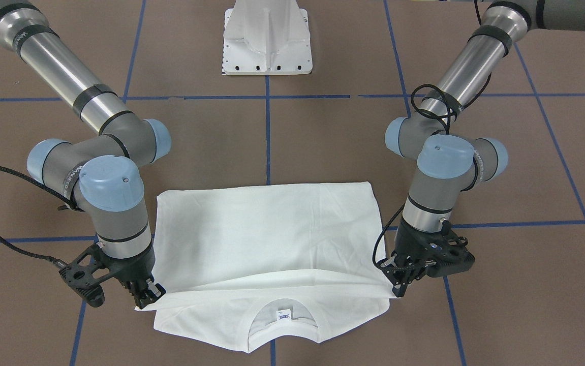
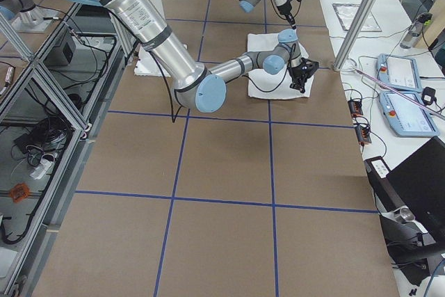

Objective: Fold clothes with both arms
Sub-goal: 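Release the hem and hold both grippers above the collar edge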

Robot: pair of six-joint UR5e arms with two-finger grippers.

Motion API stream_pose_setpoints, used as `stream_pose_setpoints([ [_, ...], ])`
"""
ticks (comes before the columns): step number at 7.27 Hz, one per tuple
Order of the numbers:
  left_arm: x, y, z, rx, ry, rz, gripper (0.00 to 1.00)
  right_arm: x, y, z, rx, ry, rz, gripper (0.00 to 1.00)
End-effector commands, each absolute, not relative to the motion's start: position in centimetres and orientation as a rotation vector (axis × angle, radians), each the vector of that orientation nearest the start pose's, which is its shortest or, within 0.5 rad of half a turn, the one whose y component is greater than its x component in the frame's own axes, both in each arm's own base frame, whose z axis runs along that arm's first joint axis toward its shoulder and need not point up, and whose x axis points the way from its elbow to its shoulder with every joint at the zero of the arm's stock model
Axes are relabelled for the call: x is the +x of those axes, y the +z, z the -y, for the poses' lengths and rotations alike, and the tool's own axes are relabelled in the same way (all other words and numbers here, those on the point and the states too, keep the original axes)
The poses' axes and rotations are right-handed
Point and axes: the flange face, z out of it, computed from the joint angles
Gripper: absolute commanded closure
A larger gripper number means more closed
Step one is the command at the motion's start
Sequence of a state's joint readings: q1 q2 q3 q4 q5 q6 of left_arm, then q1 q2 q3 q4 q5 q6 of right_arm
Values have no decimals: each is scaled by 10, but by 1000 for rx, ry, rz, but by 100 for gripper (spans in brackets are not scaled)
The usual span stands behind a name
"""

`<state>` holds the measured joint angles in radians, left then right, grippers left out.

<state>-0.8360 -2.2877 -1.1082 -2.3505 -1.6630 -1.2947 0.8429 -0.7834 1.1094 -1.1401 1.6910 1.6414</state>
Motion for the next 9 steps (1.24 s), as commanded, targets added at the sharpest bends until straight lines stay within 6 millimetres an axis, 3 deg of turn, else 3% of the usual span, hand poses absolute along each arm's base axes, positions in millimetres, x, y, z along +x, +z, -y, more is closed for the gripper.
stream_pose_setpoints([
  [1, 436, 357, 673, 476, -464, -924, 100, -453, 337, 689, 188, 819, 777, 100],
  [5, 436, 366, 671, 470, -465, -917, 100, -453, 335, 690, 188, 820, 779, 100],
  [6, 434, 371, 668, 475, -464, -924, 89, -453, 334, 690, 188, 820, 780, 61],
  [7, 432, 373, 668, 477, -464, -925, 82, -455, 326, 690, 191, 818, 789, 46],
  [8, 429, 372, 668, 485, -461, -942, 65, -456, 322, 691, 190, 819, 795, 33],
  [9, 428, 369, 668, 493, -459, -957, 51, -453, 313, 689, 193, 827, 815, 33],
])
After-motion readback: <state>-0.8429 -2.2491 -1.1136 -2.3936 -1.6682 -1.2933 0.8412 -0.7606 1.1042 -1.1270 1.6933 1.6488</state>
